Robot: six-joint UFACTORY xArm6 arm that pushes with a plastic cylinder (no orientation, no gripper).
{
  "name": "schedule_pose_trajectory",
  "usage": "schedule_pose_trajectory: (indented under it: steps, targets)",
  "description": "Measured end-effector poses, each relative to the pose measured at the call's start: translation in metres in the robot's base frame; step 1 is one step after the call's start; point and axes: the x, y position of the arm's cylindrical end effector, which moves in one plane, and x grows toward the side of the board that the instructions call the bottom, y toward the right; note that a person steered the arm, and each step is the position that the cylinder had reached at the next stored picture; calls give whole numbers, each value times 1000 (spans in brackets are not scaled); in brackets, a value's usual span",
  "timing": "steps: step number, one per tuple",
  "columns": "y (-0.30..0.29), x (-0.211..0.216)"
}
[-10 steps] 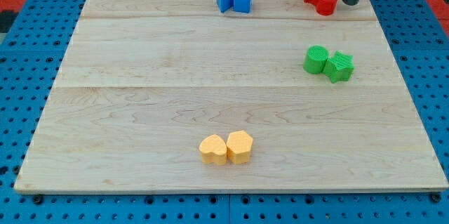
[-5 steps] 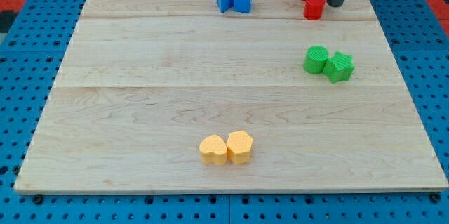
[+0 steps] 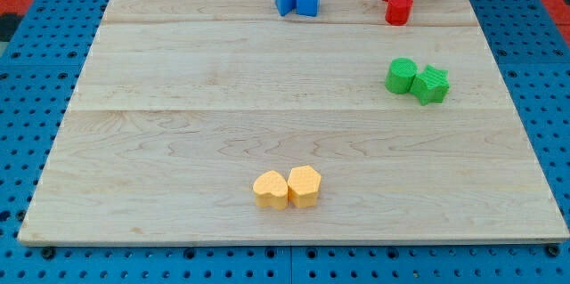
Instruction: Separate the red blocks from each other
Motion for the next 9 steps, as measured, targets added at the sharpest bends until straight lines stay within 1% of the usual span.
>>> schedule_pose_trajectory:
  steps: [1, 4, 5, 8, 9]
  targets:
    - [-11, 0]
    - [-89, 0]
    - [-106, 1]
    - [-77, 2]
    - [-50, 20]
